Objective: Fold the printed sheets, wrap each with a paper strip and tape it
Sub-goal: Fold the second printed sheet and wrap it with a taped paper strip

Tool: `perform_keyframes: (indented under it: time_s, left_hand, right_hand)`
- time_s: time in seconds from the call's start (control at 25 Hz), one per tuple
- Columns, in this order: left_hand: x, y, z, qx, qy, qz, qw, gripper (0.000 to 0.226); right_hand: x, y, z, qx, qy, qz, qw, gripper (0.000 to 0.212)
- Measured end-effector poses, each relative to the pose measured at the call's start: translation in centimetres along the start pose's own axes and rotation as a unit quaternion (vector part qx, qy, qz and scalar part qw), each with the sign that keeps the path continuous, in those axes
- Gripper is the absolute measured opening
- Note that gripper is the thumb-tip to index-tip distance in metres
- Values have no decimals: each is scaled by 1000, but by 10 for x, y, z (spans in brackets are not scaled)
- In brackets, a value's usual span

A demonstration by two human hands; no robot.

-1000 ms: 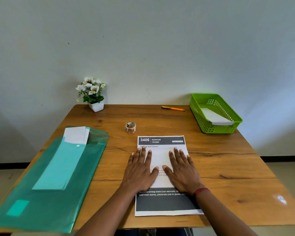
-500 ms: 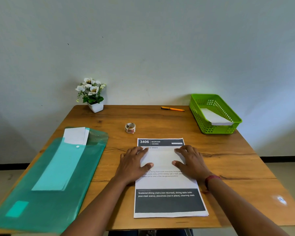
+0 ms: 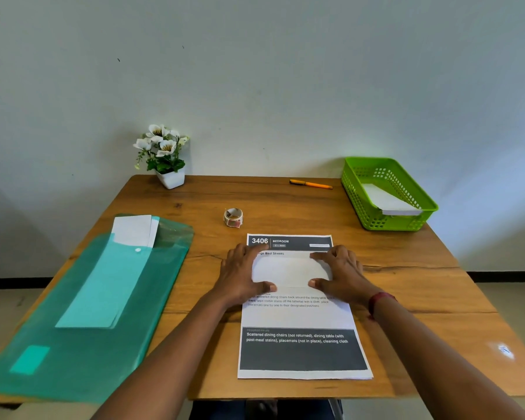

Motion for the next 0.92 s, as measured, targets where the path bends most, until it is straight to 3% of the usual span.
perform_keyframes:
  time_s: [0.2, 0.36, 0.52, 0.76, 0.92]
  left_hand:
    - [7, 8, -6, 36, -13, -72, 997, 93]
    - [15, 15, -7, 112, 5, -107, 988, 90]
    - [22, 27, -4, 139, 33, -130, 981, 73]
    - [25, 38, -2, 141, 29, -117, 983, 26]
    - [29, 42, 0, 131, 21, -141, 981, 17]
  right_hand:
    - [3, 8, 9, -13, 15, -48, 999, 70]
    - [14, 16, 15, -40, 43, -112, 992, 57]
    - [26, 29, 16, -122, 59, -174, 975, 37]
    - [35, 46, 23, -174, 107, -209, 957, 18]
    - [41, 48, 28, -188, 125, -216, 950, 11]
Point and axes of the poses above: each hand's wrist, its own x-axis away from the middle knuckle, its own y-axis out of the back of the hand, z = x × y, the point moved 7 cm from there along -x, towards the middle knuckle, and after that the axes turned 3 degrees about -x, right-handed, at the moved point
